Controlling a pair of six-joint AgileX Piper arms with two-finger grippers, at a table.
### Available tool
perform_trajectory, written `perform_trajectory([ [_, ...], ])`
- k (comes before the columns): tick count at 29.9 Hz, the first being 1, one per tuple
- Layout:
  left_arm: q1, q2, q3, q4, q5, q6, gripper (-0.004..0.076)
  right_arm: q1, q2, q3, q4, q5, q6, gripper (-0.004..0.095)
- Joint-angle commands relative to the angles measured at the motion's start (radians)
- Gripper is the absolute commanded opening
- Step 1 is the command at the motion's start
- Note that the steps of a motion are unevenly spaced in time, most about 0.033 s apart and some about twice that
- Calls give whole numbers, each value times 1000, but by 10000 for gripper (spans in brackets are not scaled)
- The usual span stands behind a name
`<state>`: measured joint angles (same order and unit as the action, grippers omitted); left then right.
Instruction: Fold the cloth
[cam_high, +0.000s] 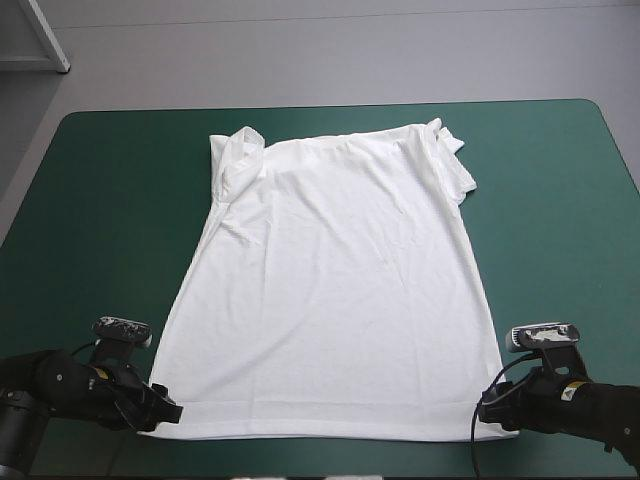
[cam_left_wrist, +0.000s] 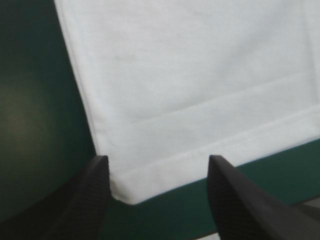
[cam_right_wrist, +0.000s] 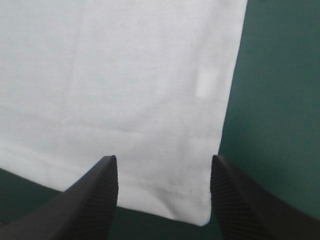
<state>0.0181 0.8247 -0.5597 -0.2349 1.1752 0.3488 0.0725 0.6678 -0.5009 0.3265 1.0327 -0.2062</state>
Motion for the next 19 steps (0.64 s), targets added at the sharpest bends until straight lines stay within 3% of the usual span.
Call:
perform_trajectory([
  [1, -4, -2, -91, 29, -14, -52, 449, -12, 1, -26, 15, -64, -3, 534],
  [7, -4, 2, -207, 38, -104, -89, 449, -12, 1, -26, 12, -114, -7, 486],
  [15, -4, 30, -216, -87, -317, -82, 449, -12, 3, -32, 14, -388, -59, 445],
  [19, -4, 95, -219, -89, -389, -80, 449, -12, 3, -68, 12, -465, -69, 445],
])
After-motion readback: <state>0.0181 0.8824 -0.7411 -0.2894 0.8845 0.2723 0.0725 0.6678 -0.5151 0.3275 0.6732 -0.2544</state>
